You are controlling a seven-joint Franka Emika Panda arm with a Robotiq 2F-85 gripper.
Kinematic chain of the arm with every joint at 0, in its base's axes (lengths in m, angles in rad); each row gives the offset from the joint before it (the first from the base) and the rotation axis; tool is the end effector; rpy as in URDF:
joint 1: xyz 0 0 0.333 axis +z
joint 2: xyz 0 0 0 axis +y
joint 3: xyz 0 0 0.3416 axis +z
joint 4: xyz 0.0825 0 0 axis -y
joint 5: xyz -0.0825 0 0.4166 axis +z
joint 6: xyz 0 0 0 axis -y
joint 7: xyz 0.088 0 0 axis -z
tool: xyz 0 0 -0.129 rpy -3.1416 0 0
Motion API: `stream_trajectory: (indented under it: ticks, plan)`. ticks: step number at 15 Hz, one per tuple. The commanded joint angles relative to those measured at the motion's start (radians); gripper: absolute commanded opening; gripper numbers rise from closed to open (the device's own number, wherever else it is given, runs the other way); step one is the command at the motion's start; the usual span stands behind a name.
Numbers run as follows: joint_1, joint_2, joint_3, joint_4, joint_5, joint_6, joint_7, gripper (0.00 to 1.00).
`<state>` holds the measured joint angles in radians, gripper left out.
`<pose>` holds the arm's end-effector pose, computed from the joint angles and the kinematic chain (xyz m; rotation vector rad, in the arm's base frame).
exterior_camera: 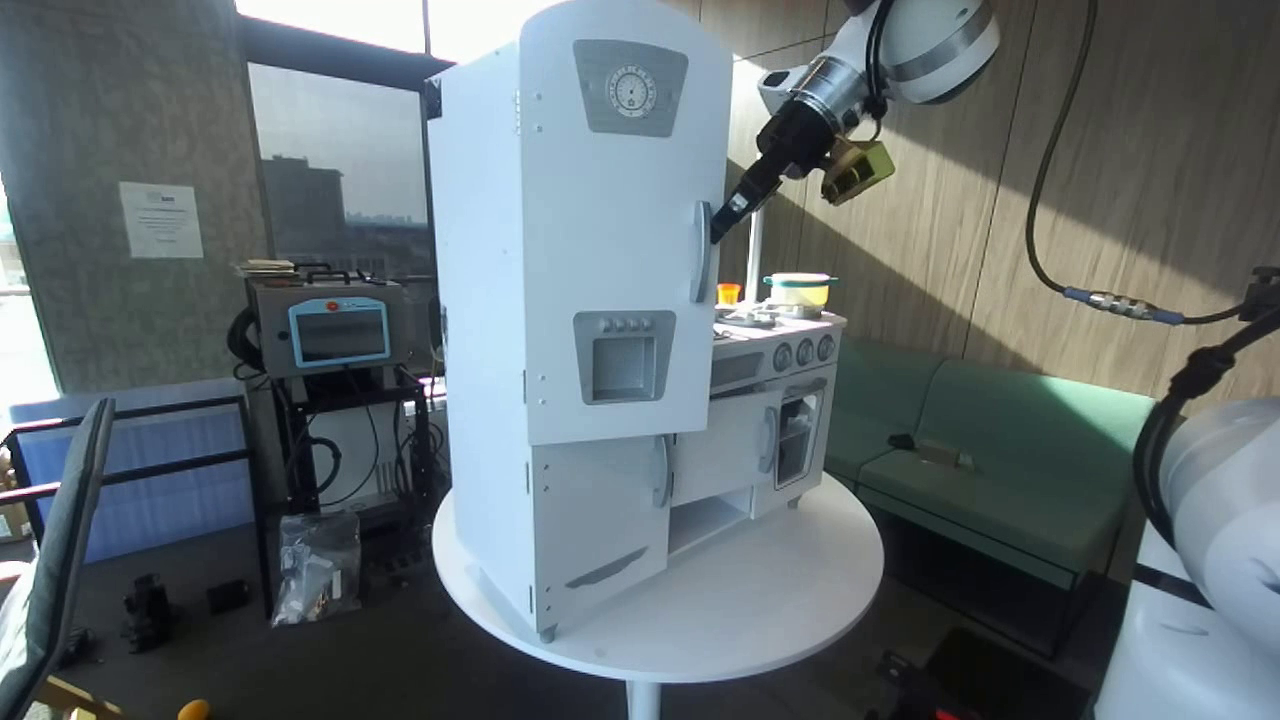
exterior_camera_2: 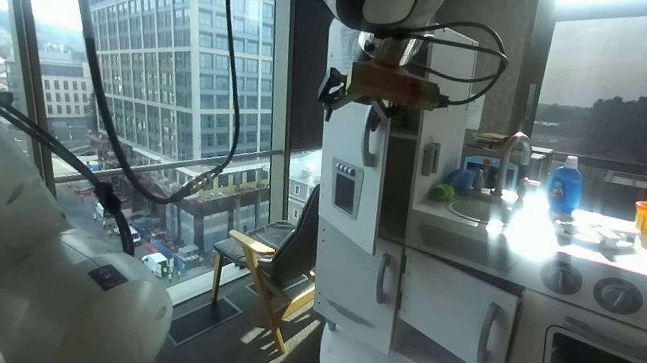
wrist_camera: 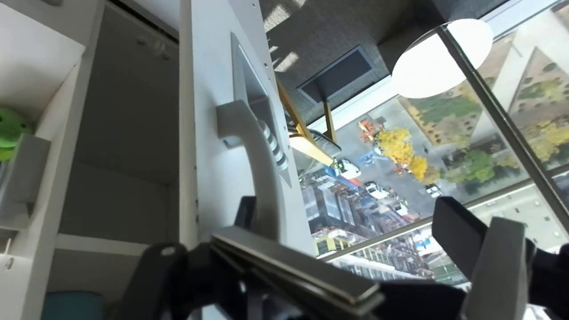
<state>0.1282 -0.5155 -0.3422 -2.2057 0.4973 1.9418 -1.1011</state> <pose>0.4452 -0.0801 0.6027 -2.4479 -1.0015 -0.7633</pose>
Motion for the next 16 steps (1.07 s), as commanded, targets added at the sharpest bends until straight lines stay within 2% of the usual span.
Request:
stream_trajectory:
  ticks: [1,4,7,8,10,13,16]
  plan:
    - [-0.106,-0.021,0.100,0.025,-0.119,-0.053,0.161,1.00]
    - [-0.163,-0.063,0.144,0.025,-0.236,-0.037,0.303,1.00]
    - [-0.210,-0.088,0.146,0.053,-0.337,-0.043,0.432,1.00]
    - [-0.215,-0.086,0.139,0.055,-0.350,-0.006,0.468,1.00]
    - [-0.221,-0.050,0.128,0.081,-0.358,0.063,0.541,1.00]
    - [-0.199,0.042,0.129,0.121,-0.314,0.182,0.694,1.00]
    - [-0.195,0.102,0.149,0.109,-0.284,0.338,0.832,1.00]
